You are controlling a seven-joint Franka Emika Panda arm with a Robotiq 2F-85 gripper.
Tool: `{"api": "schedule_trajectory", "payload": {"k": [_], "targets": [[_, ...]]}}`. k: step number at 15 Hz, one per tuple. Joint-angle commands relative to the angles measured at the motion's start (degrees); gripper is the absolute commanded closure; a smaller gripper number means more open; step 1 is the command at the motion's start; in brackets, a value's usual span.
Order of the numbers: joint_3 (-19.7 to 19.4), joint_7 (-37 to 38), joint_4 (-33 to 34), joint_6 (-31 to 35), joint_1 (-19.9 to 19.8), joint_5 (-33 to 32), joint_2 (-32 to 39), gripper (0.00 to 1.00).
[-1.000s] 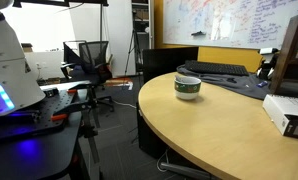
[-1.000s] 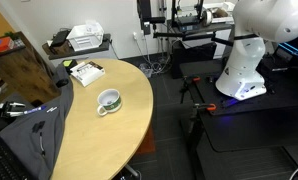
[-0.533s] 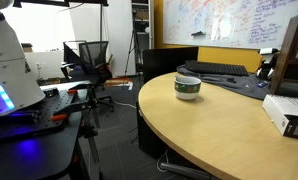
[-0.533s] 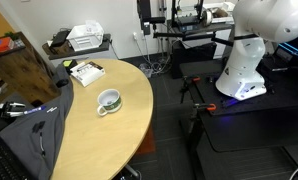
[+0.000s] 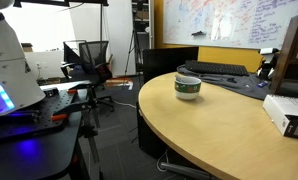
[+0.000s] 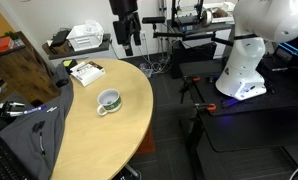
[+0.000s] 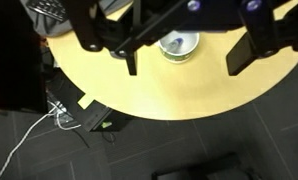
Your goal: Remove the blue marker from the green and white mug
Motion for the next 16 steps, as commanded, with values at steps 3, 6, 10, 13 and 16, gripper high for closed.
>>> {"api": "schedule_trajectory", "payload": {"k": [3,6,10,13,16], "targets": [[1.08,14.63,10.21,5.92,-0.44,4.62,16.39,0.00],[-0.02,20.52,14.79,10.14,-0.13,7.39,24.94,0.00],[-2.49,26.90,19.69,11.47,-0.25,10.71,33.68,0.00],[-3.77,25.26,22.48,12.11,-1.15,12.92,38.04,0.00],[-4.53,24.11,24.44,12.91,-2.17,14.27,41.14,0.15]]}}
